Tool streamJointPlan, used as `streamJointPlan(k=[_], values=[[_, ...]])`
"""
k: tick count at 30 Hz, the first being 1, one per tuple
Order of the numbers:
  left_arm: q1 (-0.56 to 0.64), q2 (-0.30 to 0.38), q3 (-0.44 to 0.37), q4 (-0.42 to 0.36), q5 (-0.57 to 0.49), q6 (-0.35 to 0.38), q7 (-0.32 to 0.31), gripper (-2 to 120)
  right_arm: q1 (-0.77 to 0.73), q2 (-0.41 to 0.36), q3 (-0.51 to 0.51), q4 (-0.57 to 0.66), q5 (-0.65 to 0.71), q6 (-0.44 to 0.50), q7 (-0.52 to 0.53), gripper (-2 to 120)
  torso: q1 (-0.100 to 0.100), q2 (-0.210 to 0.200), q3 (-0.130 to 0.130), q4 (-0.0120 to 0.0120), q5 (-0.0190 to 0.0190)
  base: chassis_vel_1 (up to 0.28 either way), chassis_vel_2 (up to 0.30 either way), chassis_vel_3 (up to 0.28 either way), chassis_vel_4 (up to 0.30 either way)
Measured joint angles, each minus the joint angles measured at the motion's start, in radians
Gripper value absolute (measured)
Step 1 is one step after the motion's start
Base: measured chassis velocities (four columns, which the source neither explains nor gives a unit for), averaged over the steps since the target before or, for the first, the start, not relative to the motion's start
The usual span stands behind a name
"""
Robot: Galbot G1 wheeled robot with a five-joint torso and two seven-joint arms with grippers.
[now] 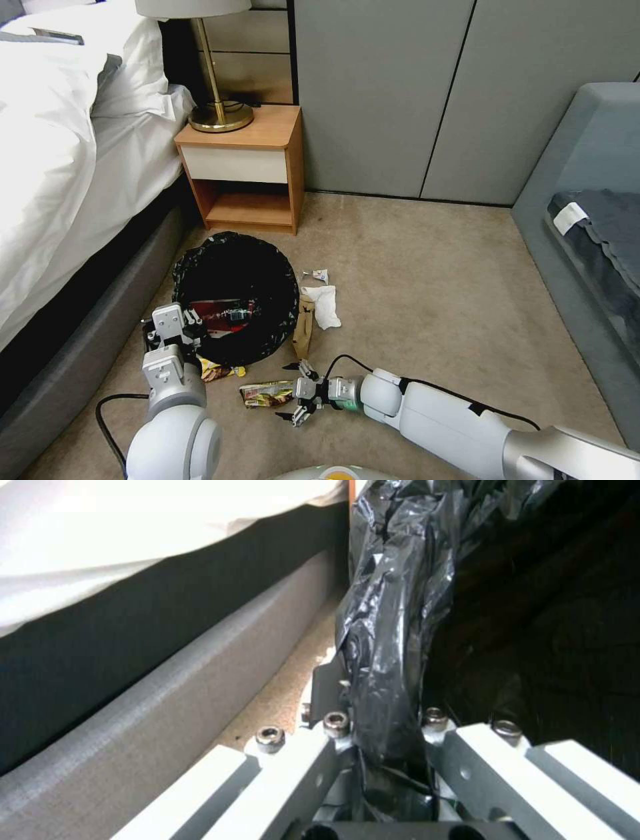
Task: Pick up the trash bin, then pick up the garbage from the floor and place it into the trash bin.
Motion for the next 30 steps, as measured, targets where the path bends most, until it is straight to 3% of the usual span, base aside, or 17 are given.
streamJointPlan(k=[19,24,30], values=[[0.037,-0.014,0.012,-0.015,0.03,-0.007,0.001,1,-0.013,0.092,0.083,-0.227,-0.065,0.094,-0.008,100,0.0,0.0,0.0,0.0001,0.0001,0.0,0.0,0.0,0.0],[0.038,-0.019,0.017,-0.013,0.035,-0.009,0.002,1,-0.013,0.111,0.098,-0.275,-0.071,0.116,-0.008,89,0.0,0.0,0.0,0.0,0.0001,0.0,0.0,0.0,0.0],[0.042,-0.02,0.021,-0.01,0.039,-0.012,0.002,1,-0.014,0.133,0.112,-0.328,-0.083,0.137,-0.008,86,0.0,0.0,0.0,-0.0004,0.0,0.0,0.0,0.0,0.0]])
